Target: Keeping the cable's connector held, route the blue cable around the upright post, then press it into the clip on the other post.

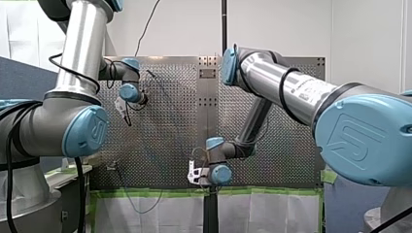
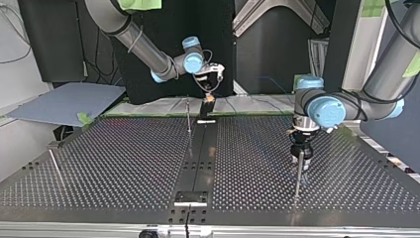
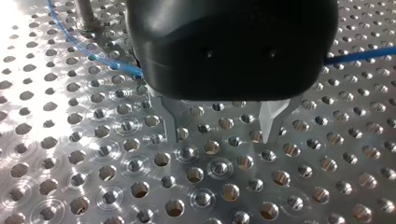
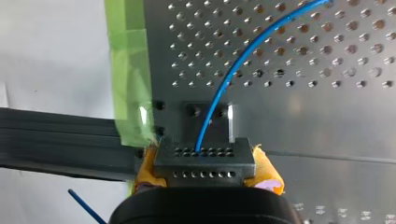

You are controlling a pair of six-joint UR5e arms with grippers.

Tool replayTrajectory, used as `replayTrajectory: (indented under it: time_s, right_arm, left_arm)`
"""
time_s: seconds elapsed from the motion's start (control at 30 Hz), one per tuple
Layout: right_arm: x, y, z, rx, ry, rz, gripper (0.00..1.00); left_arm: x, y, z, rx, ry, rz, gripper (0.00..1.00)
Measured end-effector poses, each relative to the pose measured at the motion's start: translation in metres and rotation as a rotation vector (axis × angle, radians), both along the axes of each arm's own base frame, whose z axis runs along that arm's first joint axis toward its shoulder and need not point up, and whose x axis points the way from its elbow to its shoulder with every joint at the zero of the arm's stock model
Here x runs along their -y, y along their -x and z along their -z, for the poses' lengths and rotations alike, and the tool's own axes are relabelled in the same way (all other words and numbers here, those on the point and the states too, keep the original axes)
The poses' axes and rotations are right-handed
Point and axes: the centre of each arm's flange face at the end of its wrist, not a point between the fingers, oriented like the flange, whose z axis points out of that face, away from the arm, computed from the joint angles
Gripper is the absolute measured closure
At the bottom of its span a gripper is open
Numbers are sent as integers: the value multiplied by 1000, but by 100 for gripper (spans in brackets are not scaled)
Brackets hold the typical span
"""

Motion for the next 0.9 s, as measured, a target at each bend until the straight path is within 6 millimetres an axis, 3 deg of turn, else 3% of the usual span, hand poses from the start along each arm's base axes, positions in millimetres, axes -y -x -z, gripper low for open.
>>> replayTrajectory:
  time_s: [0.33,0.5,0.9]
  right_arm:
    - [2,24,49,32,-51,46,100]
    - [2,29,59,36,-57,55,100]
    - [4,74,91,59,-83,120,100]
  left_arm:
    - [-1,-1,0,3,0,-2,16]
    - [-2,-1,0,5,1,-4,19]
    - [-6,-2,0,5,4,-9,19]
